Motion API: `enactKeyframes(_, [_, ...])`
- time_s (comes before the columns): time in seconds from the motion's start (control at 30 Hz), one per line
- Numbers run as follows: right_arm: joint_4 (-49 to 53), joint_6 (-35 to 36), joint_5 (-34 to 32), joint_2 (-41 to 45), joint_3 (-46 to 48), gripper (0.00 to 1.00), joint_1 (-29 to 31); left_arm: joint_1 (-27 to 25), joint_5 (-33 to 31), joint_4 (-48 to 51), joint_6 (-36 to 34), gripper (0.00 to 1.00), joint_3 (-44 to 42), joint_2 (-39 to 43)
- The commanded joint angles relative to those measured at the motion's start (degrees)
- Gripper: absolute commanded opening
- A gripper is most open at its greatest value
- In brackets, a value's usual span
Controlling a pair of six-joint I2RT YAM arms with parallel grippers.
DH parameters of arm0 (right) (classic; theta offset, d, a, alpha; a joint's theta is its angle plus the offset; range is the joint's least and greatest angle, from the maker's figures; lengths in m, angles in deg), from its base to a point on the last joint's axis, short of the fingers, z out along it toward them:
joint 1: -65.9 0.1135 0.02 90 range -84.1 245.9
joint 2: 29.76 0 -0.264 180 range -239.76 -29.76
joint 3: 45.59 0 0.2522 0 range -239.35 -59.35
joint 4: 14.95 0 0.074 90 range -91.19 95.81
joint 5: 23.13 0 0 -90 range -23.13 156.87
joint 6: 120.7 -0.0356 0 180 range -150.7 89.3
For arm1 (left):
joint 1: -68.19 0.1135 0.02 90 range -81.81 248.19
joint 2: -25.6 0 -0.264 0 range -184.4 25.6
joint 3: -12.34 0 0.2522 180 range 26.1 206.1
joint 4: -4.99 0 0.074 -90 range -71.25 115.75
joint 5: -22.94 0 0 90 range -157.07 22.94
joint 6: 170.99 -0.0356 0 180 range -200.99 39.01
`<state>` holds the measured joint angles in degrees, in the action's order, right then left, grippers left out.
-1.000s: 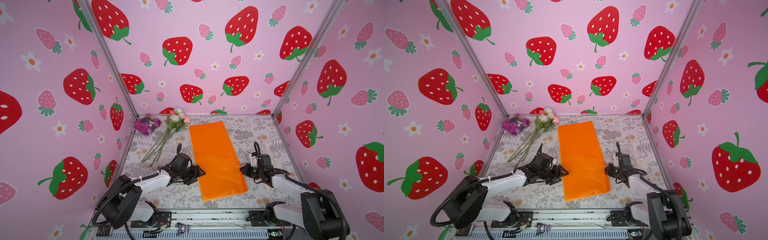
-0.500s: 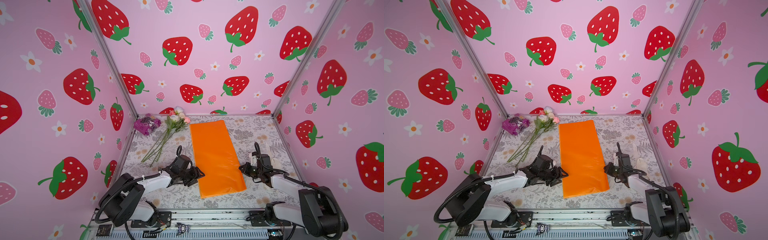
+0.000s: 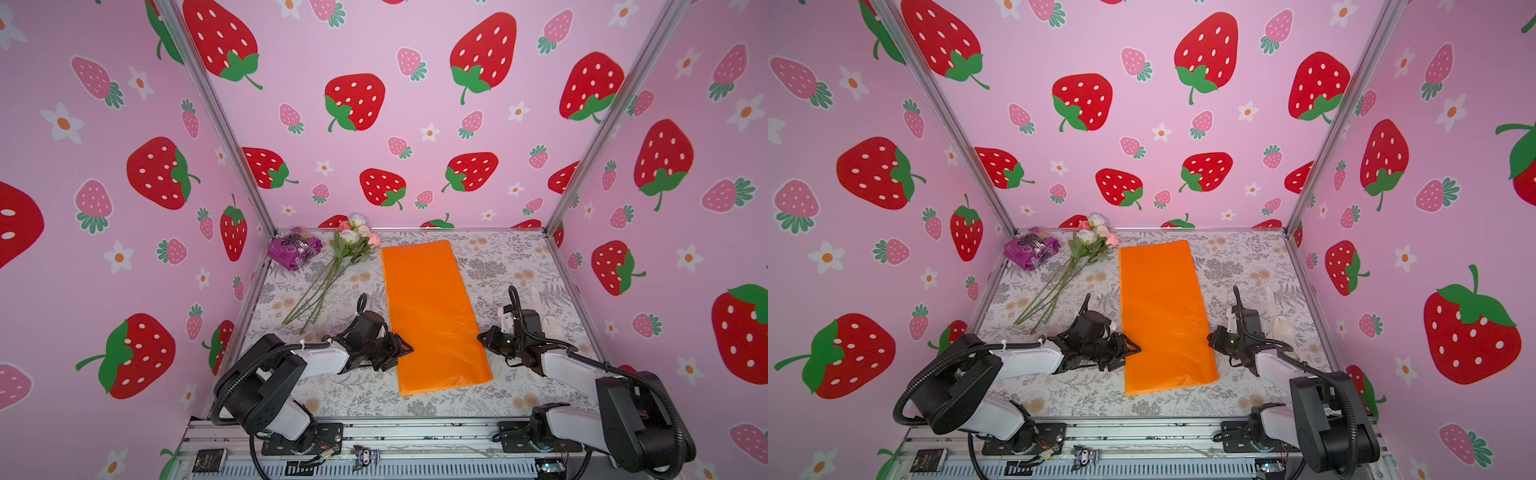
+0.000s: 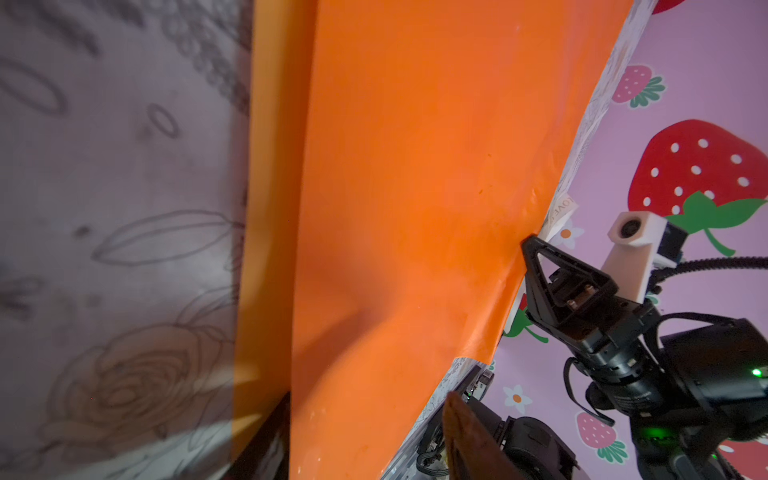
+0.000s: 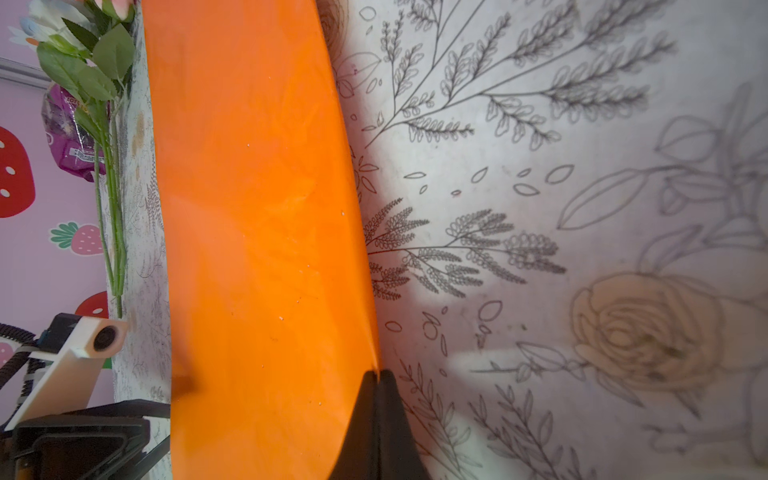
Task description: Tie the bouquet of fake flowers
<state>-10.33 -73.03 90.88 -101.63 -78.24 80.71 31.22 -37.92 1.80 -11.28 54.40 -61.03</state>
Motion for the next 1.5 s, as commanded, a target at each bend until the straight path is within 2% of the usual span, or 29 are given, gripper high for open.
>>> enactKeyframes(0.0, [-0.9,0.4,1.2,-0.6,0.5,0.07,-0.3,-0.2,0.9,-4.2,2.5,0.44,-0.9,0.5])
enactKeyframes(0.1, [0.5,2.6,1.6,-0.1,-1.1,0.15,-0.3,-0.2,1.3,-5.0,3.1,0.28,0.2,1.6])
enactKeyframes(0.23, [10.3,8.4,-3.9,2.7,-7.3,0.50,-0.3,-0.2,2.1,-2.5,2.1,0.14,3.8,3.9])
enactKeyframes(0.3, [14.7,11.1,-7.3,5.6,-10.5,0.58,-0.3,-0.1,2.0,-0.2,1.2,0.11,5.9,5.2])
enactKeyframes(0.37, [15.8,14.9,-7.6,9.3,-12.7,0.61,0.7,-0.1,1.9,2.4,0.3,0.10,8.2,6.3])
enactKeyframes(0.43, [14.0,19.8,-6.1,13.6,-13.4,0.62,4.2,-0.1,1.6,4.2,0.0,0.10,10.4,6.8])
enactKeyframes(0.53, [9.6,29.0,-6.9,20.7,-12.6,0.63,15.2,0.0,1.8,5.3,0.0,0.10,13.0,6.5])
enactKeyframes(0.63, [3.9,36.4,-10.5,28.2,-9.3,0.63,26.0,0.0,2.1,5.4,0.2,0.09,14.7,6.1])
enactKeyframes(0.77, [-2.3,44.3,-7.5,34.8,-4.8,0.69,34.0,0.1,1.9,6.0,0.3,0.09,15.7,6.1])
enactKeyframes(0.9, [3.7,51.8,-12.7,28.8,-8.0,0.69,41.9,0.1,1.9,6.5,0.3,0.09,16.3,6.1])
enactKeyframes(1.03, [5.5,57.0,-17.5,20.6,-10.6,0.70,46.5,0.1,2.4,6.6,0.3,0.09,16.8,5.6])
enactKeyframes(1.07, [5.3,57.6,-18.5,20.0,-10.8,0.69,47.1,0.1,2.6,6.6,0.3,0.09,17.0,5.4])
enactKeyframes(1.13, [2.5,56.3,-27.0,16.6,-10.0,0.65,47.8,0.1,3.0,7.0,0.0,0.08,17.7,5.1])
enactKeyframes(1.17, [2.5,56.7,-28.4,16.0,-9.8,0.62,47.9,0.1,3.1,7.0,-0.1,0.08,17.8,5.0])
enactKeyframes(1.2, [2.4,57.2,-30.0,15.4,-9.5,0.54,47.9,0.1,3.0,7.0,0.0,0.08,17.8,5.1])
enactKeyframes(1.23, [1.4,56.2,-33.2,15.0,-9.1,0.39,48.0,0.1,3.0,7.1,0.0,0.08,17.8,5.2])
enactKeyframes(1.3, [0.4,55.0,-37.9,15.0,-8.5,0.23,48.0,0.2,2.9,7.2,-0.2,0.09,17.7,5.6])
enactKeyframes(1.37, [0.3,54.5,-40.4,15.5,-8.3,0.05,48.0,0.3,3.0,7.9,-1.0,0.17,18.0,6.0])
enactKeyframes(1.4, [-0.1,53.8,-42.2,16.0,-8.2,0.00,48.0,0.4,2.8,8.6,-1.7,0.23,18.3,6.4])
enactKeyframes(1.47, [-0.9,51.9,-45.3,17.0,-8.1,0.00,47.9,0.6,1.9,10.4,-4.0,0.44,19.0,7.7])
